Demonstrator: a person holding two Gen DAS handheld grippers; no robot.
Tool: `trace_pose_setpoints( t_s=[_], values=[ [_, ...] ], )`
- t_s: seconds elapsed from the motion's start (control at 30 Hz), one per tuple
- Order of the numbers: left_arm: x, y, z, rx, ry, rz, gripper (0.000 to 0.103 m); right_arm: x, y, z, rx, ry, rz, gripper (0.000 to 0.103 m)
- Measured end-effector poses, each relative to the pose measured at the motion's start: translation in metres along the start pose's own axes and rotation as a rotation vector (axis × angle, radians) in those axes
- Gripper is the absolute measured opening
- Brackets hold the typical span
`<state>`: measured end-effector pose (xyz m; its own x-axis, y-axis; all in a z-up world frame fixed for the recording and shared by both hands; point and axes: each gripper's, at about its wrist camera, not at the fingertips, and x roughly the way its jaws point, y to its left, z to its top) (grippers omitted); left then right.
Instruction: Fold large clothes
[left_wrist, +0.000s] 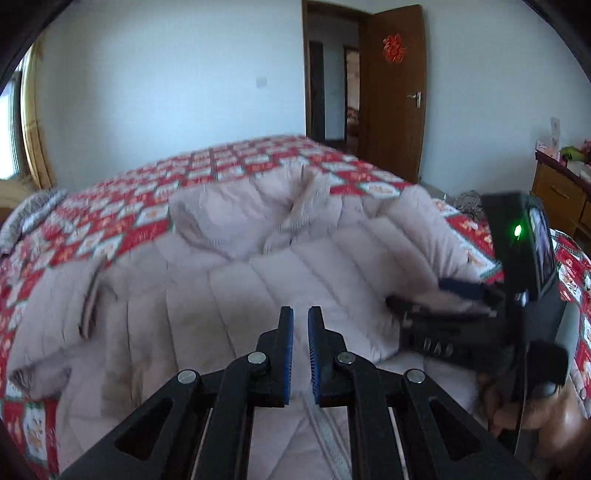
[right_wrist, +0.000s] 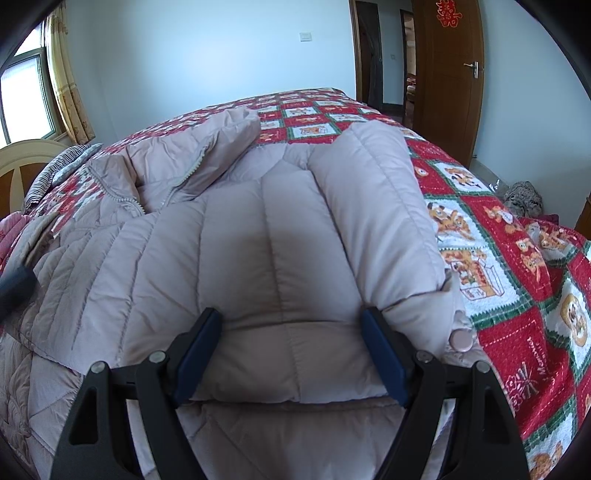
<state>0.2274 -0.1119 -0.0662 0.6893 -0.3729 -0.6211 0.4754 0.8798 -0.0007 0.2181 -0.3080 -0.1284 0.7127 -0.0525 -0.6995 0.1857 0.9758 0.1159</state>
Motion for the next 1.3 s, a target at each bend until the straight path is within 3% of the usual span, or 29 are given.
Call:
trace_pose_setpoints(
  t_s=[0.1,0.23,0.3,0.33,0.4,0.43,0.5,0.63,0.77,0.83,0.97,1.0,1.03,1.07,1.17,1.3],
  values=[
    [-0.011,0.025,-0.016,-0.072,0.053,-0.004,0.008,0.000,-0.001,0.000,0.003,0.000,0.006,0.082],
    [-0.036,0.106,-0.041,-0.273,0.065,0.147,0.012,0.001,0.002,0.001,-0.013,0.009,-0.012,0.082],
    [-0.044,0.144,-0.055,-0.366,0.069,0.271,0.033,0.003,0.008,0.002,-0.037,0.025,-0.044,0.082],
    [-0.047,0.166,-0.067,-0.433,0.074,0.356,0.048,0.003,0.011,0.004,-0.052,0.036,-0.068,0.082],
    [-0.047,0.187,-0.088,-0.521,0.064,0.419,0.053,-0.006,0.023,0.014,-0.041,0.046,-0.105,0.081],
    [-0.044,0.194,-0.097,-0.568,0.067,0.395,0.060,-0.013,0.026,0.018,-0.009,0.026,-0.059,0.081],
    [-0.037,0.204,-0.111,-0.673,0.067,0.334,0.062,-0.034,0.044,0.032,0.094,-0.036,0.151,0.081],
    [-0.044,0.194,-0.114,-0.681,0.017,0.357,0.066,-0.034,0.116,0.060,0.064,-0.004,0.363,0.081],
    [-0.051,0.196,-0.121,-0.712,-0.025,0.330,0.068,0.002,0.202,0.070,-0.059,0.075,0.440,0.081],
    [-0.056,0.202,-0.125,-0.750,-0.061,0.304,0.069,0.027,0.231,0.065,-0.068,0.145,0.470,0.079],
    [-0.053,0.212,-0.121,-0.772,-0.081,0.280,0.070,0.058,0.266,0.058,-0.084,0.205,0.515,0.072],
    [-0.052,0.211,-0.120,-0.768,-0.080,0.280,0.070,0.060,0.272,0.057,-0.107,0.203,0.530,0.058],
    [-0.052,0.211,-0.120,-0.766,-0.081,0.277,0.071,0.059,0.275,0.055,-0.130,0.211,0.554,0.022],
    [-0.051,0.212,-0.120,-0.766,-0.082,0.274,0.072,0.056,0.278,0.054,-0.152,0.229,0.565,0.010],
    [-0.050,0.211,-0.120,-0.762,-0.081,0.274,0.074,0.032,0.275,0.059,-0.205,0.165,0.562,0.009],
    [-0.048,0.211,-0.118,-0.754,-0.070,0.282,0.074,-0.024,0.249,0.083,-0.182,0.042,0.597,0.008]
  ],
)
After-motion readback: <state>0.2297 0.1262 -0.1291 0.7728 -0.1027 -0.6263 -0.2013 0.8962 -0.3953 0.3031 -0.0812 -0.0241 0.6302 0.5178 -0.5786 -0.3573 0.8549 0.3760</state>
